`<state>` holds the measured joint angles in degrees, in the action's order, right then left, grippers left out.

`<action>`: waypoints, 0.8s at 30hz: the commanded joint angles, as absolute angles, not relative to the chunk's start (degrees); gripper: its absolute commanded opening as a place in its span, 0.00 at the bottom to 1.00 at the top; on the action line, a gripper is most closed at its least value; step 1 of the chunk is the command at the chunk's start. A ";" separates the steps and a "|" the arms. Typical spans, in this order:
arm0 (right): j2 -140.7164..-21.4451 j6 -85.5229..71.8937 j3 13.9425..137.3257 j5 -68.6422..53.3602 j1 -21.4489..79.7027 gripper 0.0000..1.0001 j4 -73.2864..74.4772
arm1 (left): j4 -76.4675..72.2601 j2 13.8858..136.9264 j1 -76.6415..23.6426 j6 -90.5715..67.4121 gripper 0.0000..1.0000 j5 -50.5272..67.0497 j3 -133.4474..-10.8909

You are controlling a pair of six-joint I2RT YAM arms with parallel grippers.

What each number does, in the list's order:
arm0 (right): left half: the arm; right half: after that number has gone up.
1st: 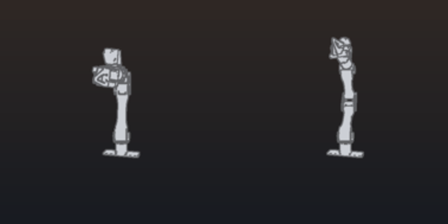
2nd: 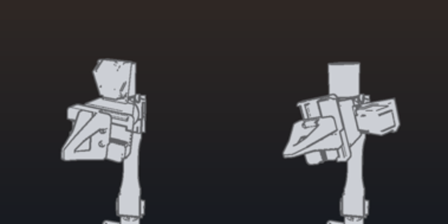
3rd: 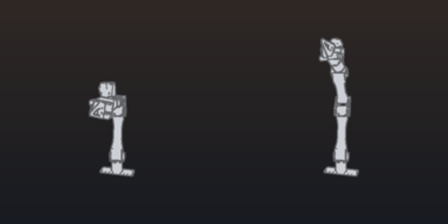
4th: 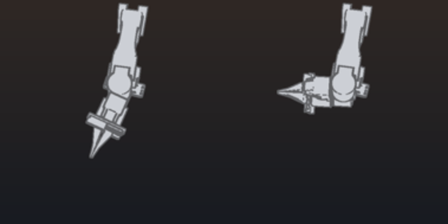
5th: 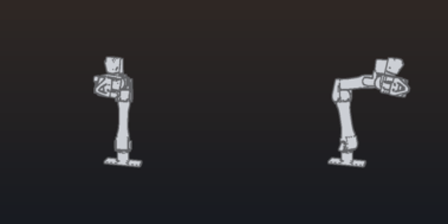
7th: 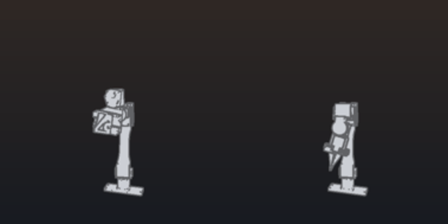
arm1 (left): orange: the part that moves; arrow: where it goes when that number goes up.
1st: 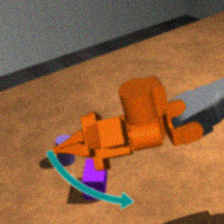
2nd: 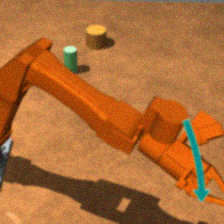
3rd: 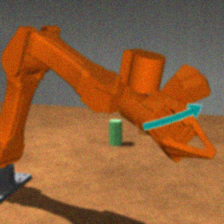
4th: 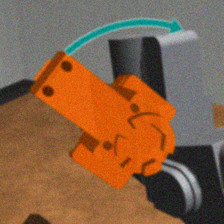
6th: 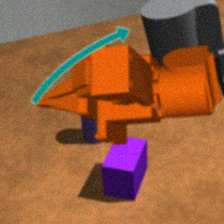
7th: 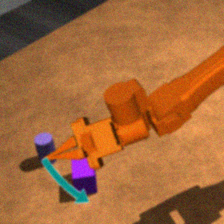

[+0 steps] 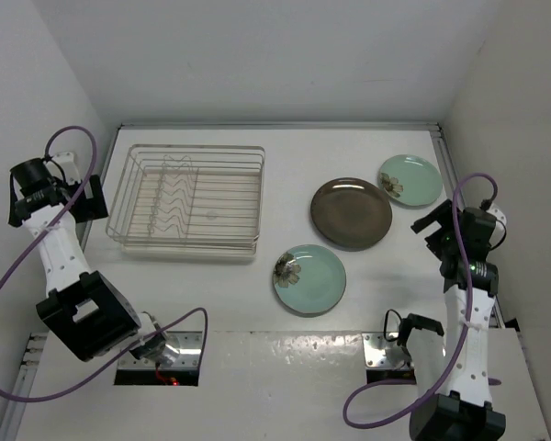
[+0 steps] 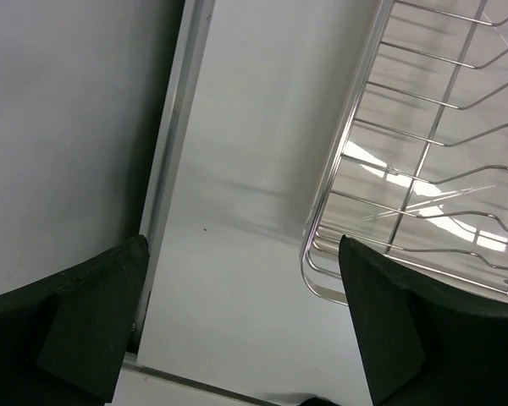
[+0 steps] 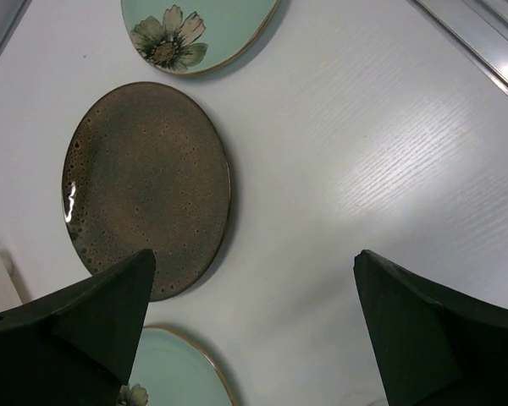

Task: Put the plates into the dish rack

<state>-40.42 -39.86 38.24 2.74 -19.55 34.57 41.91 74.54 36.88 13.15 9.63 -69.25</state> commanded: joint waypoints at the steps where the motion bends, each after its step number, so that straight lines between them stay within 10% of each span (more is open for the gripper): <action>1: -40.52 -37.72 37.88 -1.39 -19.78 1.00 31.74 | 40.61 73.56 37.71 12.48 0.99 14.13 -72.15; 9: -49.45 -38.06 31.74 -39.68 -14.37 1.00 15.41 | 43.85 74.09 38.76 17.31 0.99 24.86 -72.77; 12: -56.49 -33.85 34.61 -25.70 -7.58 1.00 22.28 | 44.47 74.09 38.76 18.02 0.99 27.86 -73.30; 19: -64.60 -36.98 29.90 -23.20 6.06 0.48 15.71 | 46.14 74.09 38.76 19.78 0.96 25.93 -73.83; 24: -69.34 -39.89 30.67 -18.73 5.02 0.71 17.84 | 47.19 74.09 38.76 20.30 0.96 25.93 -73.30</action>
<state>-68.03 -37.28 28.86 -21.21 6.00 20.78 46.22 74.56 38.24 19.20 24.88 -71.64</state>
